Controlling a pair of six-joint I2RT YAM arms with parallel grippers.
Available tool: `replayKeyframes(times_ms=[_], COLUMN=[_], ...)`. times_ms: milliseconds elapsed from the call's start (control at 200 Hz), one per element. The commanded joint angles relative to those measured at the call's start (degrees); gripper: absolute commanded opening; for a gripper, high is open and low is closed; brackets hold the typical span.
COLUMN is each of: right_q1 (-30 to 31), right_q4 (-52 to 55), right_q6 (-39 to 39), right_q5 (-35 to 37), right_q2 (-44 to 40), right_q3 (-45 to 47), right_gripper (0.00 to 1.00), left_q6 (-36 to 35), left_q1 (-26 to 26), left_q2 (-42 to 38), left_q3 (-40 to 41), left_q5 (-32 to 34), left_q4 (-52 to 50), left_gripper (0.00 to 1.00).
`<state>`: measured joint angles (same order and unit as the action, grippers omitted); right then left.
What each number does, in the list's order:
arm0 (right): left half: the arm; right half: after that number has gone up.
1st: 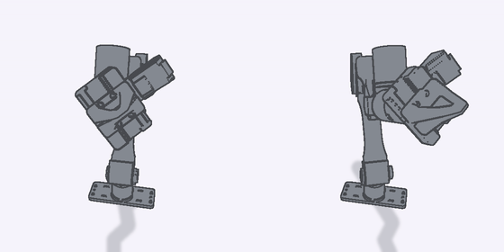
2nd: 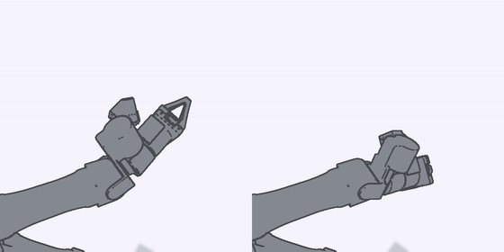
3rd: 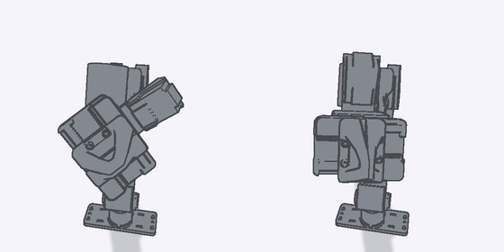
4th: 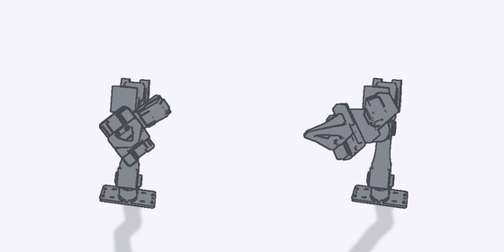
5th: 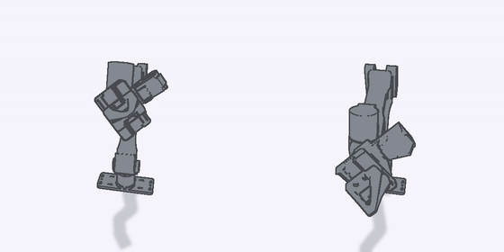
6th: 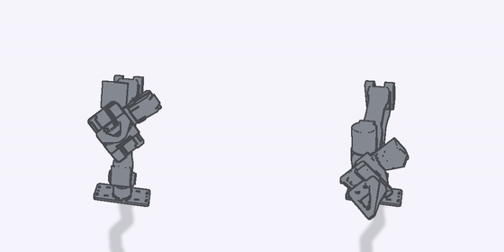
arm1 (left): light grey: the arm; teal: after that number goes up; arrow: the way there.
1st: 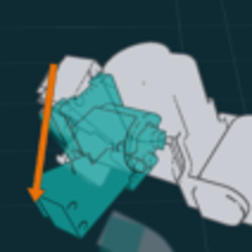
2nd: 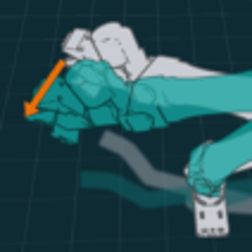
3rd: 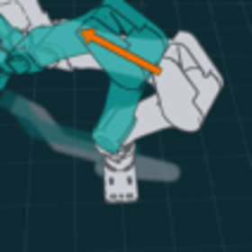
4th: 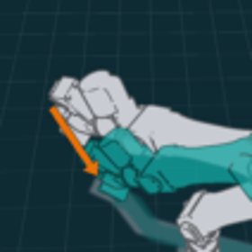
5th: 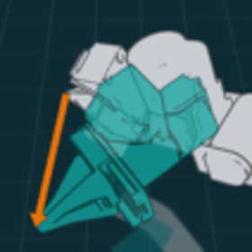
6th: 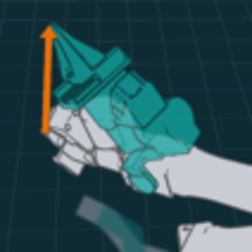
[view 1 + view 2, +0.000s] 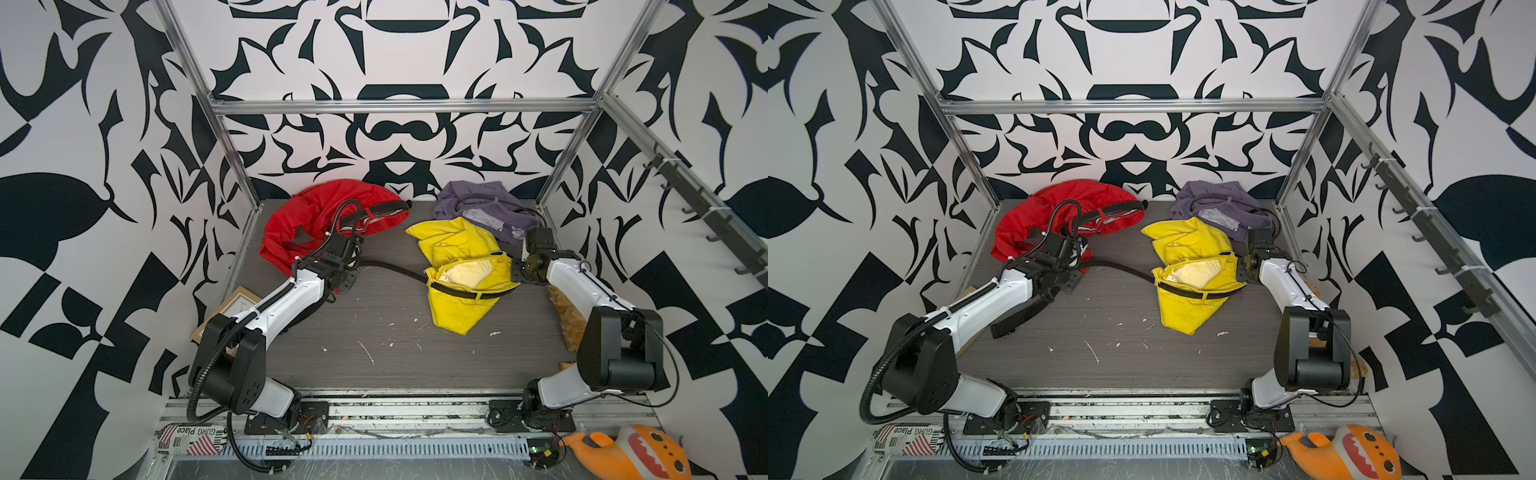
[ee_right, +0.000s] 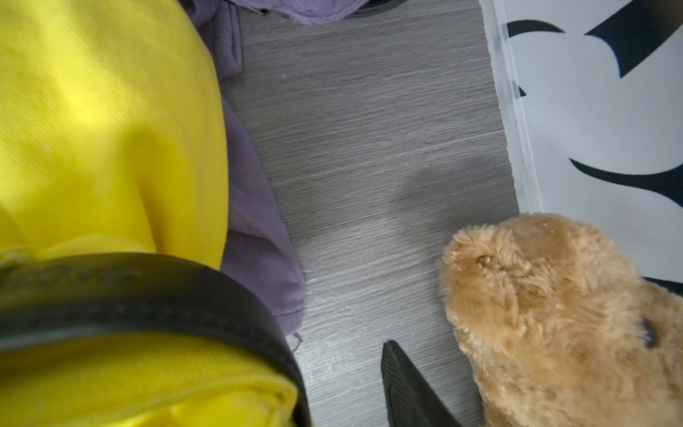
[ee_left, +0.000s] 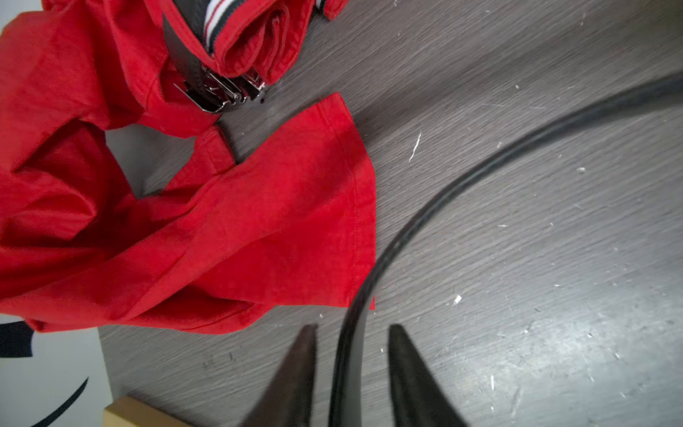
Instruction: Remove the belt from the trousers
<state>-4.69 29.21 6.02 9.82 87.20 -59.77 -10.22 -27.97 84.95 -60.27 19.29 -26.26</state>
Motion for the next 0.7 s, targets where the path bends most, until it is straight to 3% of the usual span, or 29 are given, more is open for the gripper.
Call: replayKeyframes(times_ms=[0,110,285,395,695], right_q1=[-0.5,-0.4,-0.3,-0.2,0.1], right_q4=[-0.6,-0.7,-1.1,-1.1,-1.0], right_q6=[0.8,0.8,0.7,0.7,0.5], right_q5=[1.8,1.9,-0.3,-0.6,-1.0], right_q2=[0.0,-0.4,-0.4,-0.4,-0.9], right_q3=[-0.8,-0.7,-0.7,-0.7,-0.5], right_gripper=[0.53,0.53,0.53,0.53,0.54], left_q6=[0.6,-3.1,-10.3,-13.2,-15.8], left_q1=[-3.4,-9.8,-17.8,-18.8,-17.0], left_q2=[-1.3,-1.4,6.8,13.1,22.8], left_q3=[-3.1,-5.1,-11.4,-14.1,-17.1], left_q5=[3.1,2.6,-7.9,-11.9,-12.9], left_q4=[-2.5,-1.1,-1.6,0.1,11.1], left_gripper=[0.81,0.94,1.0,1.0,1.0])
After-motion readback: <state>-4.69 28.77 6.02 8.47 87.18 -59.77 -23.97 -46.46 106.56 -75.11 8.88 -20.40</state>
